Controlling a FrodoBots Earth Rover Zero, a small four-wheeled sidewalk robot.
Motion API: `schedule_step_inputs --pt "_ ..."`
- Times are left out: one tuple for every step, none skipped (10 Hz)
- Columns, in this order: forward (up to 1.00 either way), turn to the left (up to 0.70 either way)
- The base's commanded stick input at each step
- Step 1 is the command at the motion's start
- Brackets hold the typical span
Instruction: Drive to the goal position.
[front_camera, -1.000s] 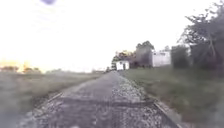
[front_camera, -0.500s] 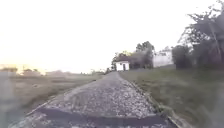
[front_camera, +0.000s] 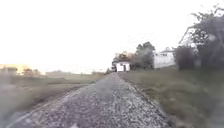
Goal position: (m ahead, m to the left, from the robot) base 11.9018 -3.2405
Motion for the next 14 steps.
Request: schedule_step_inputs --pt "0.67 0.0" --pt "0.24 0.0" --pt "0.0 0.0" --pt "0.0 0.0" --pt "0.0 0.0" --pt "0.0 0.0" --pt "0.0 0.0" --pt "0.0 0.0" --pt "0.0 0.0" --pt "0.0 0.0" --pt "0.0 0.0" --pt "1.0 0.0" --pt "1.0 0.0" --pt "1.0 0.0"
